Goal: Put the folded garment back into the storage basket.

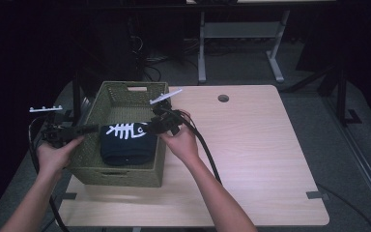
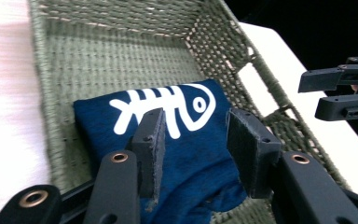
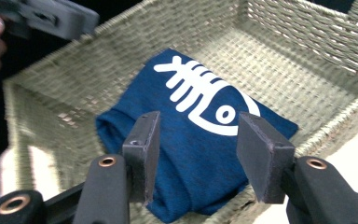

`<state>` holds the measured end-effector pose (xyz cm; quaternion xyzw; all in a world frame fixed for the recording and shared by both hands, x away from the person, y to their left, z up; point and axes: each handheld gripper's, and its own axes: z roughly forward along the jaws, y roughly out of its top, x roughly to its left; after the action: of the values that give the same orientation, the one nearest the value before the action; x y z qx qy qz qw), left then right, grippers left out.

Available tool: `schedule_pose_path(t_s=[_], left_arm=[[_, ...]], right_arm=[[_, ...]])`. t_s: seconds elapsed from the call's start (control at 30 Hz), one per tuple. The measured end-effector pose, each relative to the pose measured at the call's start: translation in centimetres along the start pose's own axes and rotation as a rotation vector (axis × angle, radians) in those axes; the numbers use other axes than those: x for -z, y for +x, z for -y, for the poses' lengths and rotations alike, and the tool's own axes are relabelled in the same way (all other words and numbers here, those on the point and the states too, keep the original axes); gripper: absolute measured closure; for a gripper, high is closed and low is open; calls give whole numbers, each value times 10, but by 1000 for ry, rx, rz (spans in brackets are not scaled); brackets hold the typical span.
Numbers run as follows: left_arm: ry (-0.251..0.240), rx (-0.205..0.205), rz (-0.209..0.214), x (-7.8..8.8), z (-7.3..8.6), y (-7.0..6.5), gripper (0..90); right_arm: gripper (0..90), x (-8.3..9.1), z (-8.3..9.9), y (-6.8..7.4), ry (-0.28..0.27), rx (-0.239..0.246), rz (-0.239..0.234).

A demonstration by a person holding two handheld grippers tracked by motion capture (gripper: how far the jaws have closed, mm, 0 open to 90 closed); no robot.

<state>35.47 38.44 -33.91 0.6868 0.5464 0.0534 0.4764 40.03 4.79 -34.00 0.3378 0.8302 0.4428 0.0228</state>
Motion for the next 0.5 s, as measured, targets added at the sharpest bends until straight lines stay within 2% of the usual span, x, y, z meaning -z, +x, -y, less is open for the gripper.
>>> schedule_pose_path(t_s=[0.13,0.23,0.33,0.4,0.5], left_arm=[[-5,-17,8,0,0,-8,554],[-13,-34,19,-1,0,-21,536],[-27,-42,43,-4,2,-35,524],[-38,-53,44,-6,2,-43,515],[-41,-61,59,-12,2,-51,486]], right_arm=[[496,9,0,-2,-24,-8,-32],[489,21,2,-8,-54,-22,-71],[469,32,7,-14,-66,-26,-78],[461,41,12,-20,-76,-36,-99],[435,54,20,-29,-79,-40,-107]])
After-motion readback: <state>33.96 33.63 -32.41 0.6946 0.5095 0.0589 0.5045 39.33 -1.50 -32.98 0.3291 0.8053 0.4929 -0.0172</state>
